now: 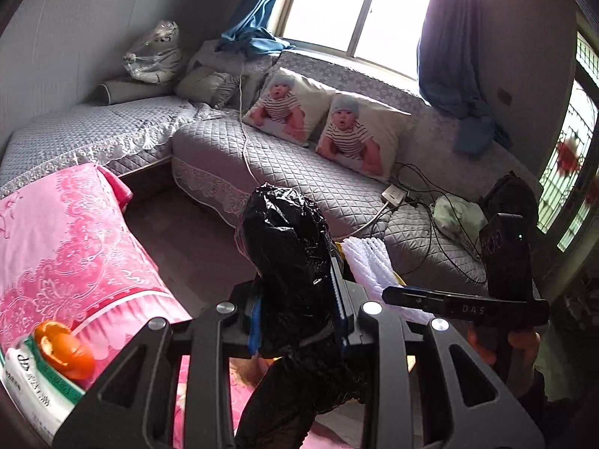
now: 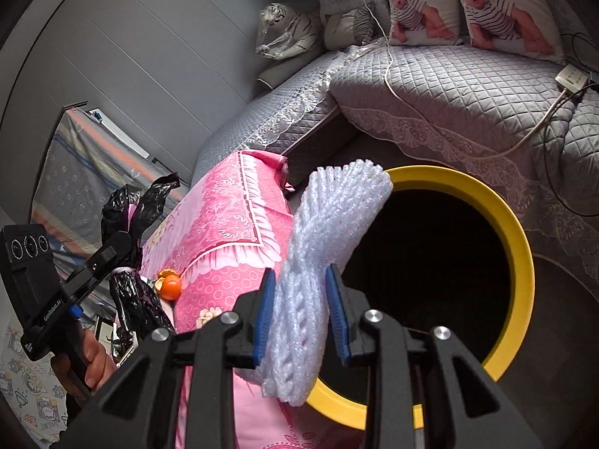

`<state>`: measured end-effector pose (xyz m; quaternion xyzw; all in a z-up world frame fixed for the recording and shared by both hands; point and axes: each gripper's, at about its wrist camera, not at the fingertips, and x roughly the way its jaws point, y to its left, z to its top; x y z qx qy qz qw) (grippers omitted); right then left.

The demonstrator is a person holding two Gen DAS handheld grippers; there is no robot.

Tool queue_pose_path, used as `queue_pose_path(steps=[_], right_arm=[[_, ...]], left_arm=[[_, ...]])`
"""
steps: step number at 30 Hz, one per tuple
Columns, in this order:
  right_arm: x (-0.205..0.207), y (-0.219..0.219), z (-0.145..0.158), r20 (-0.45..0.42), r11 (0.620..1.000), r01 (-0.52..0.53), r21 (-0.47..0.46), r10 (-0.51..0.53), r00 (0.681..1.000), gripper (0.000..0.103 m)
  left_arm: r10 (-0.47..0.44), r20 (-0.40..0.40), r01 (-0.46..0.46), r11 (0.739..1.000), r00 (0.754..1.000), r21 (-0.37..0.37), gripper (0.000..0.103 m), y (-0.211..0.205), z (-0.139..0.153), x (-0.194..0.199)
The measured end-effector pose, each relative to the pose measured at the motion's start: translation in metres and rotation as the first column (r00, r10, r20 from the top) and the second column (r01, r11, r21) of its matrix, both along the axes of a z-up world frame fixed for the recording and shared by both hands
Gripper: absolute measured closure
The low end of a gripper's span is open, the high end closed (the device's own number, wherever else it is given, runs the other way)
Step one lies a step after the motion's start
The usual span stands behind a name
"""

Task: Collect trash
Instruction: 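Open the right tool over the yellow bin to drop the foam net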

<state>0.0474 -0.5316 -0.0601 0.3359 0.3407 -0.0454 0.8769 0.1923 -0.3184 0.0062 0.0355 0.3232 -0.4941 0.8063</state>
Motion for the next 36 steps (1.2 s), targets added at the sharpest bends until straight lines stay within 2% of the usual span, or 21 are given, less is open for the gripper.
queue_pose_path(steps=[6, 14, 17, 19, 22, 26, 31, 36], right_arm=[[0.000, -0.018, -0.022, -0.045, 0.998, 0.037, 0.046, -0.035, 0.998, 0.077], [-0.008, -0.027, -0.024, -0.054, 0.995, 0.080, 0.054, -0.077, 0.996, 0.074], [-0.014, -0.032, -0.022, -0.059, 0.993, 0.111, 0.048, -0.108, 0.992, 0.066], [-0.017, -0.036, -0.022, -0.056, 0.990, 0.133, 0.054, -0.130, 0.990, 0.054], [-0.025, -0.040, -0.018, -0.051, 0.983, 0.176, 0.051, -0.174, 0.983, 0.051], [-0.038, -0.040, -0.008, -0.018, 0.980, 0.195, 0.045, -0.194, 0.981, 0.047], [-0.045, -0.025, 0.013, 0.034, 0.982, 0.185, -0.039, -0.183, 0.982, 0.046], [-0.036, 0.001, 0.031, 0.089, 0.986, 0.118, -0.114, -0.108, 0.990, 0.046]], left_arm=[[-0.007, -0.069, 0.011, 0.999, 0.998, 0.051, 0.075, -0.053, -0.032, 0.015], [0.015, -0.115, -0.008, 0.998, 0.993, 0.060, 0.071, -0.074, -0.048, 0.024], [0.024, -0.117, -0.019, 0.999, 0.993, 0.046, 0.059, -0.075, -0.046, 0.026], [0.038, -0.096, -0.033, 0.998, 0.995, 0.049, 0.045, -0.074, -0.043, 0.026], [0.053, -0.094, -0.050, 0.998, 0.994, 0.032, 0.034, -0.071, -0.039, 0.027], [0.080, -0.093, -0.081, 0.997, 0.992, -0.004, 0.021, -0.058, -0.029, 0.024], [0.143, -0.016, -0.143, 0.988, 0.990, -0.063, 0.018, -0.016, -0.001, 0.009], [0.222, 0.068, -0.214, 0.970, 0.973, -0.114, 0.015, 0.056, 0.034, -0.003]])
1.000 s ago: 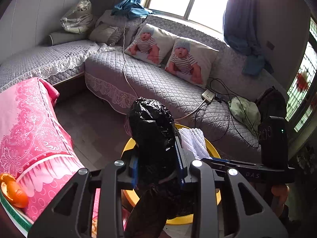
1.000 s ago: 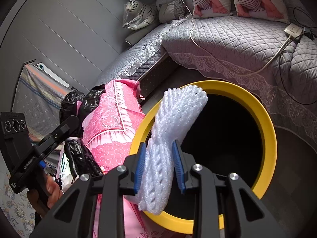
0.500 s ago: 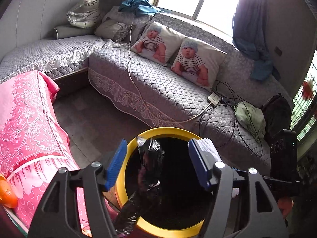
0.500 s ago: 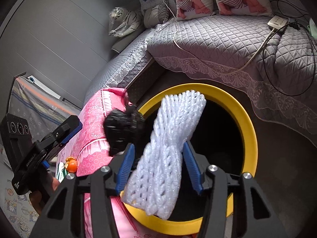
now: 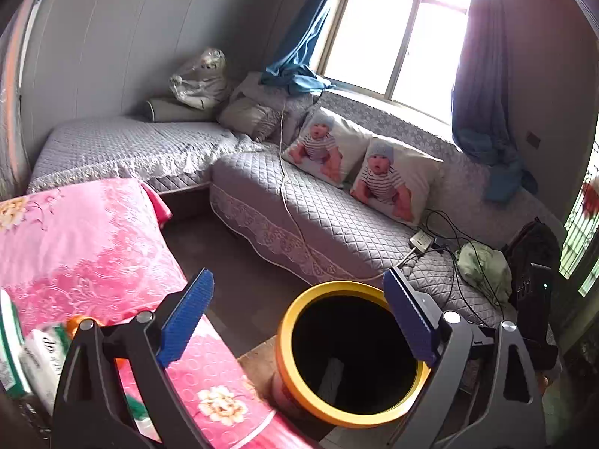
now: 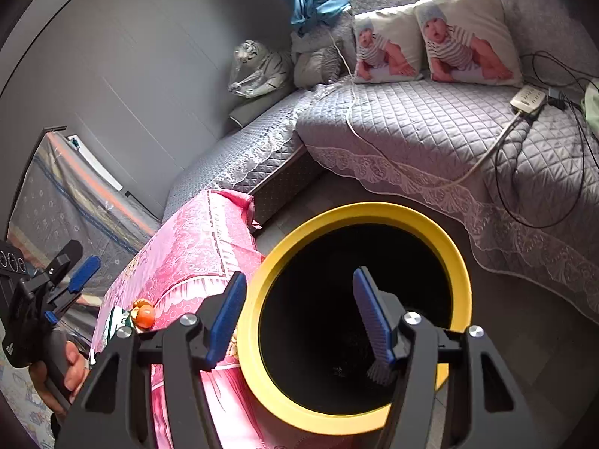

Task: Collect trash
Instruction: 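Grasp the white milk carton with the left tool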

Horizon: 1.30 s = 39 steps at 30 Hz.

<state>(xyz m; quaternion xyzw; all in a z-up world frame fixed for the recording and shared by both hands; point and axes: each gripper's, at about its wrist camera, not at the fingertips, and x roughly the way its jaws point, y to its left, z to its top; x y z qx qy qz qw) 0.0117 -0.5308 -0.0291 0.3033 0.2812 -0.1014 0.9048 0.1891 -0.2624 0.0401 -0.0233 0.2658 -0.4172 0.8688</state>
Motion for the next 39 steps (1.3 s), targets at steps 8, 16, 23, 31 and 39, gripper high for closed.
queue_pose_path(steps=[8, 16, 23, 31, 39], right_arm=[[0.040, 0.083, 0.017, 0.008, 0.955, -0.278, -0.101, 0.280, 0.960, 0.046], [0.085, 0.197, 0.021, -0.064, 0.790, -0.588, -0.173, 0.586, 0.808, 0.037], [0.104, 0.252, 0.020, -0.111, 0.719, -0.669, -0.186, 0.662, 0.742, 0.035], [0.113, 0.278, 0.019, -0.159, 0.691, -0.696, -0.195, 0.678, 0.718, 0.035], [0.121, 0.288, 0.017, -0.188, 0.690, -0.696, -0.199, 0.671, 0.718, 0.034]], left_arm=[[0.170, 0.105, -0.175, 0.984, 0.980, 0.040, 0.012, 0.149, 0.019, -0.012], [0.320, 0.141, -0.338, 0.933, 0.937, 0.123, 0.008, 0.288, -0.005, -0.028], [0.144, 0.151, -0.184, 0.937, 0.978, 0.298, 0.008, 0.339, -0.040, -0.038], [-0.087, -0.001, 0.081, 0.926, 0.996, 0.368, 0.009, 0.358, -0.085, -0.017], [-0.188, -0.104, 0.214, 0.875, 0.977, 0.435, 0.009, 0.355, -0.115, 0.012]])
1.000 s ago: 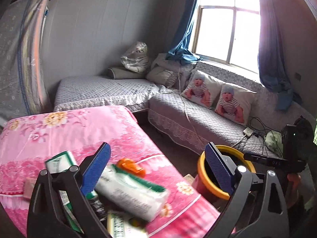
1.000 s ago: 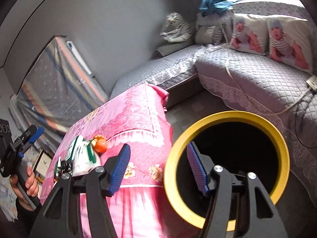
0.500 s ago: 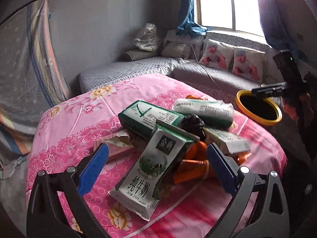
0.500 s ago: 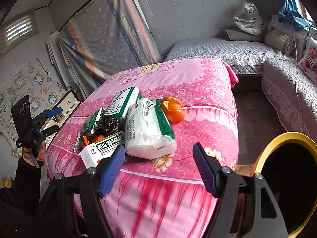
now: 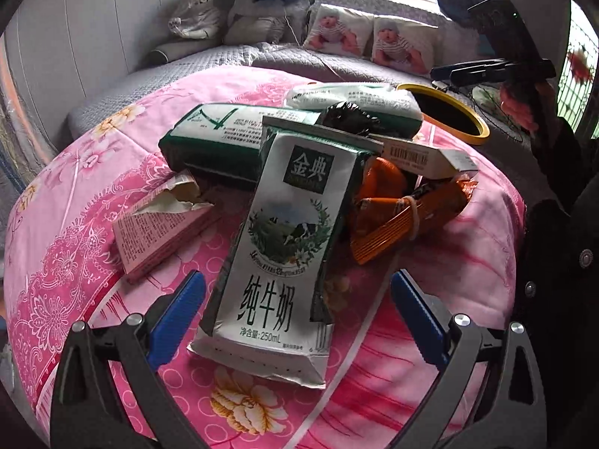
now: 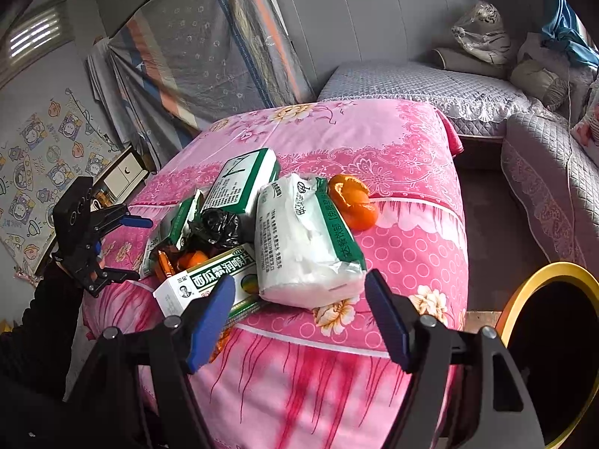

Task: Collect trash
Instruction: 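Grasp the white milk carton with the left tool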

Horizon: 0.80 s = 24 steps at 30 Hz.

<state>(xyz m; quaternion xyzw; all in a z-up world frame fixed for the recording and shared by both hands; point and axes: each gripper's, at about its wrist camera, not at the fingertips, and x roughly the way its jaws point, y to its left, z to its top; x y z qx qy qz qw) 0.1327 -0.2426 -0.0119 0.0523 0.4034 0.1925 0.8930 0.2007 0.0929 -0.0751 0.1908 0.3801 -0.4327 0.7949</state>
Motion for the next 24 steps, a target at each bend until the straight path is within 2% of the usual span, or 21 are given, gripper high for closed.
queue_pose_path(steps=[5, 10, 11, 13, 14, 18, 21, 24], right_arm=[[0.002, 0.003, 0.001, -0.003, 1.000, -0.004, 0.000, 0.004, 1.000, 0.034], [0.001, 0.005, 0.001, -0.003, 1.000, -0.007, -0.001, 0.007, 1.000, 0.034], [0.000, 0.005, 0.002, -0.003, 1.000, -0.008, 0.001, 0.008, 1.000, 0.034], [0.000, 0.005, 0.002, -0.001, 1.000, -0.008, 0.002, 0.008, 1.000, 0.034], [-0.001, 0.004, 0.002, 0.000, 1.000, -0.008, 0.003, 0.008, 1.000, 0.034], [-0.003, 0.003, 0.003, 0.005, 1.000, -0.008, -0.001, 0.008, 1.000, 0.034], [-0.001, 0.003, 0.003, 0.004, 1.000, -0.009, -0.019, 0.009, 1.000, 0.034], [0.007, 0.005, -0.001, -0.035, 0.999, -0.010, -0.039, 0.009, 0.999, 0.034]], left_arm=[[-0.015, -0.051, 0.016, 1.000, 0.999, 0.016, 0.009, -0.001, -0.009, 0.021], [-0.026, -0.062, 0.028, 0.999, 0.998, 0.044, 0.010, -0.008, -0.019, 0.031], [-0.020, -0.070, 0.023, 0.999, 0.997, 0.041, 0.012, -0.008, -0.021, 0.034], [-0.006, -0.093, 0.010, 0.999, 0.996, 0.041, 0.031, -0.008, -0.025, 0.041], [-0.004, -0.098, 0.008, 0.999, 0.995, 0.043, 0.034, -0.008, -0.026, 0.043], [0.016, -0.062, -0.013, 0.999, 0.998, 0.053, 0.037, -0.006, -0.022, 0.038], [0.052, -0.046, -0.051, 0.999, 0.998, 0.017, 0.037, 0.007, -0.010, 0.034], [0.114, -0.022, -0.114, 0.993, 0.993, -0.016, 0.037, 0.025, 0.004, 0.026]])
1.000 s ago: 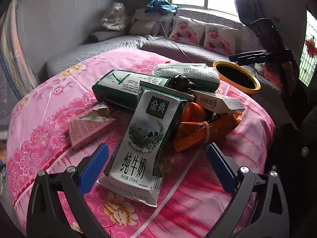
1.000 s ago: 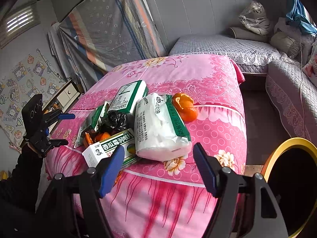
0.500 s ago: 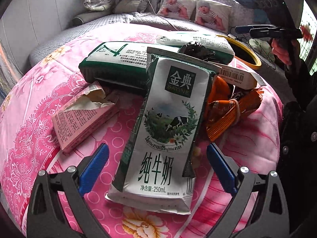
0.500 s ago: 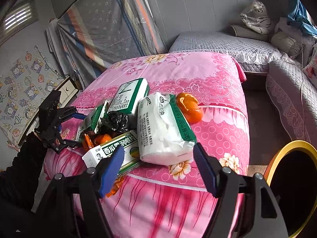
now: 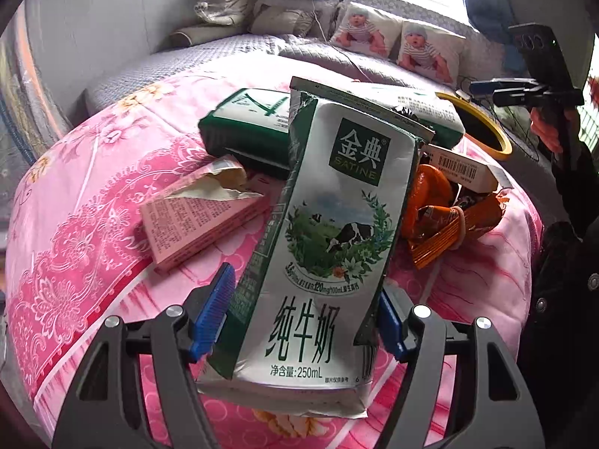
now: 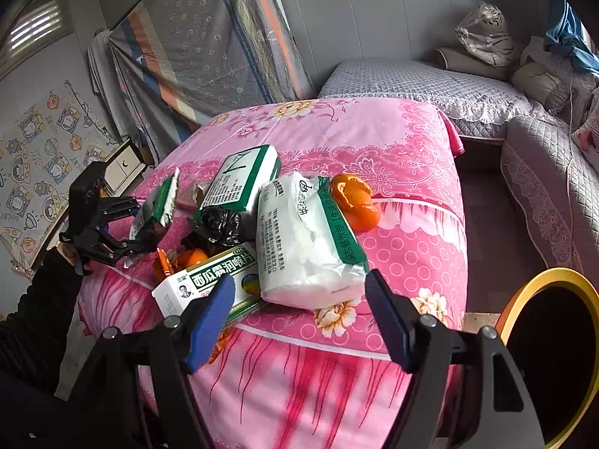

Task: Collect trash
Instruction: 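Grasp the white milk carton with the left tool, then grasp the white-green tissue pack with the right tool while the left tool holds the carton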

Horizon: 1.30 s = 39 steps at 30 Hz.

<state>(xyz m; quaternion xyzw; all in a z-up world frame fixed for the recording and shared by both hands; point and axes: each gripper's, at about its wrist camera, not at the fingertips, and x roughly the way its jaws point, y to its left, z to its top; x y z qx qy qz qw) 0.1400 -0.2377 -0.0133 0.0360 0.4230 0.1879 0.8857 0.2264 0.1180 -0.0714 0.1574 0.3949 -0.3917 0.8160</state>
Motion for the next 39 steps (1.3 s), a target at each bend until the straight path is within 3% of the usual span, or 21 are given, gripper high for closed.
queue_pose_path(steps=[6, 9, 12, 18, 27, 30, 32, 34, 35, 39], right_arm=[[0.026, 0.005, -0.008, -0.098, 0.999, -0.037, -0.009, 0.036, 0.994, 0.033], [0.039, 0.009, -0.008, -0.120, 0.999, -0.049, -0.012, 0.047, 0.992, 0.018], [0.056, 0.015, -0.012, -0.186, 0.997, -0.080, -0.010, 0.077, 0.980, 0.017], [0.094, 0.028, -0.030, -0.339, 0.995, -0.098, -0.035, 0.080, 0.937, 0.008], [0.126, 0.049, -0.062, -0.477, 0.992, -0.106, -0.066, 0.063, 0.877, 0.008], [0.131, 0.054, -0.072, -0.504, 0.991, -0.112, -0.076, 0.059, 0.862, 0.008], [0.131, 0.054, -0.074, -0.503, 0.992, -0.096, -0.081, 0.043, 0.863, 0.011], [0.130, 0.054, -0.074, -0.501, 0.992, -0.100, -0.079, 0.047, 0.864, 0.015], [0.130, 0.053, -0.074, -0.500, 0.991, -0.102, -0.083, 0.047, 0.865, 0.016], [0.130, 0.054, -0.075, -0.505, 0.991, -0.108, -0.085, 0.051, 0.862, 0.017]], left_arm=[[0.114, 0.095, -0.108, 0.992, 0.989, -0.070, 0.037, 0.021, 0.019, -0.041], [0.187, 0.117, -0.172, 0.978, 0.975, -0.121, 0.037, 0.032, 0.025, -0.057], [0.234, 0.119, -0.209, 0.960, 0.965, -0.189, 0.037, 0.041, 0.031, -0.068], [0.255, 0.112, -0.222, 0.944, 0.960, -0.246, 0.037, 0.044, 0.037, -0.079], [0.258, 0.107, -0.217, 0.930, 0.960, -0.297, 0.046, 0.044, 0.036, -0.080], [0.259, 0.063, -0.231, 0.930, 0.964, -0.285, 0.052, 0.042, 0.026, -0.072], [0.244, 0.062, -0.219, 0.938, 0.968, -0.267, 0.050, 0.039, 0.023, -0.073], [0.223, 0.061, -0.205, 0.954, 0.973, -0.217, 0.022, 0.033, 0.020, -0.074], [0.221, 0.065, -0.206, 0.961, 0.973, -0.185, 0.016, 0.029, 0.020, -0.074], [0.187, 0.021, -0.186, 0.982, 0.982, -0.042, 0.013, 0.009, 0.010, -0.063]])
